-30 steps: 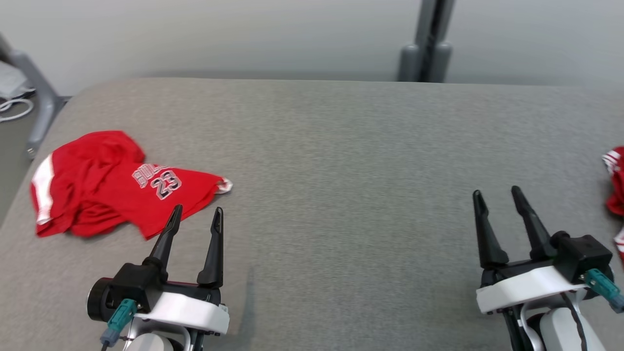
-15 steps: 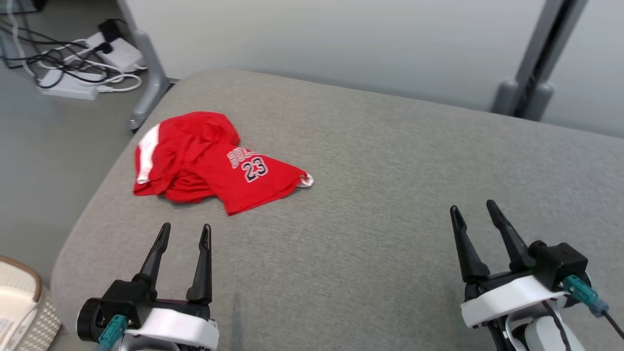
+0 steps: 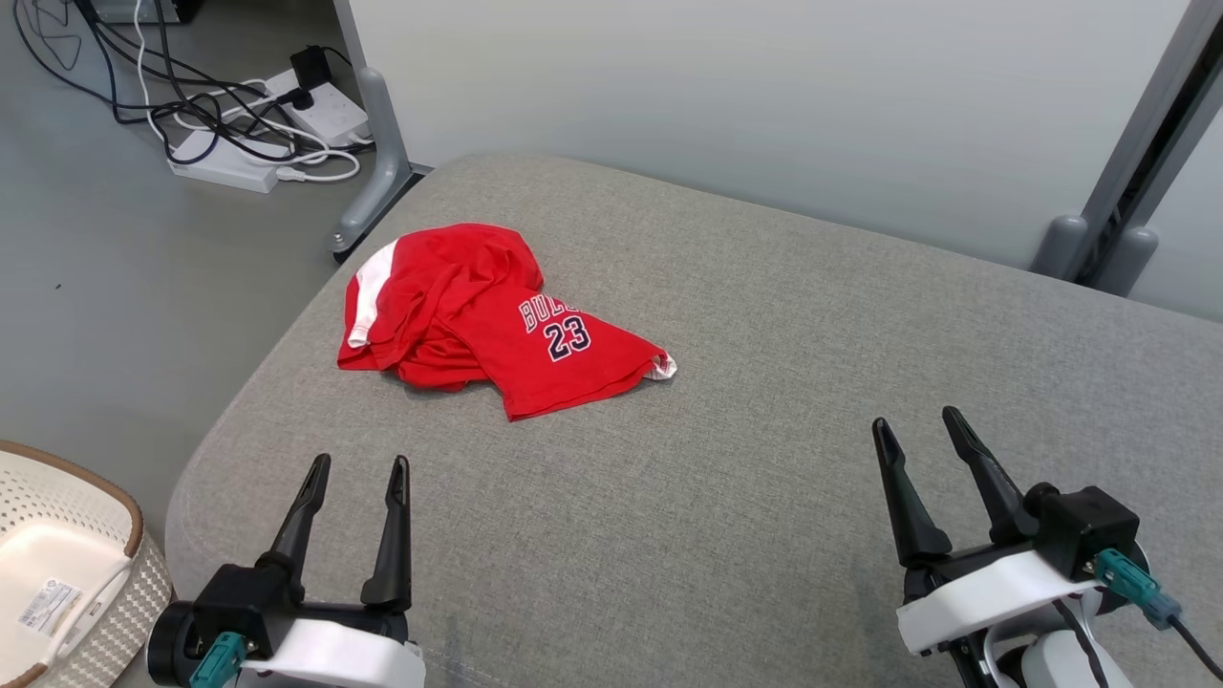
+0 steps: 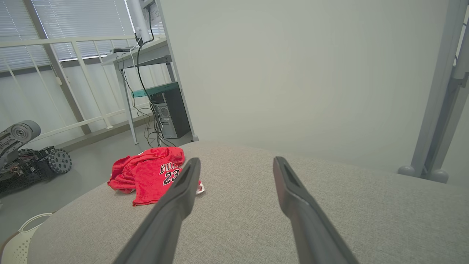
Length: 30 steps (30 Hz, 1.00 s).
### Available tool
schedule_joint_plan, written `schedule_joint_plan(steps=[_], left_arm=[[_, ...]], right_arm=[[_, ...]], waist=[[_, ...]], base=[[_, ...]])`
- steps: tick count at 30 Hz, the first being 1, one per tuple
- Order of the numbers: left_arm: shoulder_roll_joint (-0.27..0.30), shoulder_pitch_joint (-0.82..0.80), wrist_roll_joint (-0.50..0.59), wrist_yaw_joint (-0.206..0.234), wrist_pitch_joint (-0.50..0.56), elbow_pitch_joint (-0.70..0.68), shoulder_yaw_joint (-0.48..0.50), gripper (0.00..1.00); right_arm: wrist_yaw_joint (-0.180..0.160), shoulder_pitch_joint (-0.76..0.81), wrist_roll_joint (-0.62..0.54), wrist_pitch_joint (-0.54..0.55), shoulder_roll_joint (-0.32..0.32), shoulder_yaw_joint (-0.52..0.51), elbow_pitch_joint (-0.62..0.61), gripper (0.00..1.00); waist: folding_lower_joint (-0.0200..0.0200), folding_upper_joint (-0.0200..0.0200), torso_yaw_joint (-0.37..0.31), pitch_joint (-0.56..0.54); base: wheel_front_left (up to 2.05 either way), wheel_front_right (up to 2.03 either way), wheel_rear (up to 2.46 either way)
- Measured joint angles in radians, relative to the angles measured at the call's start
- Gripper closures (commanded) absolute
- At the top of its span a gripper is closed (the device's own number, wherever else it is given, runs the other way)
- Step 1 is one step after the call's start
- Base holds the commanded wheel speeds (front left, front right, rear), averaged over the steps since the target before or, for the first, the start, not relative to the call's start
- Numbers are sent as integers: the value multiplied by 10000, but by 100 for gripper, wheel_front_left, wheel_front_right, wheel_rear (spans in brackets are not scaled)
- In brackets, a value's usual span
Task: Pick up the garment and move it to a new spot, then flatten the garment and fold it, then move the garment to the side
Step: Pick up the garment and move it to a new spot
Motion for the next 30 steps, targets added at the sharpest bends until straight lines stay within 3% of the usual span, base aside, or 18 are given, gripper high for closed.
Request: schedule_joint_plan(steps=[23,27,30], left_arm=[[8,-247,-771,276,0,48,188,0],[2,-849,-1172,148,0,384,374,0],[-6,-1521,-867,-130,-2,872,483,0]], right_arm=[[0,-238,-268,2,-293,-21,-79,0],[0,-545,-372,4,-600,13,-299,0],[0,-772,-510,136,-769,-67,-644,0]], waist=[[0,0,-22,536],[0,0,-162,1070],[0,0,-299,1527]], base=[[0,0,0],[0,0,0],[0,0,0]])
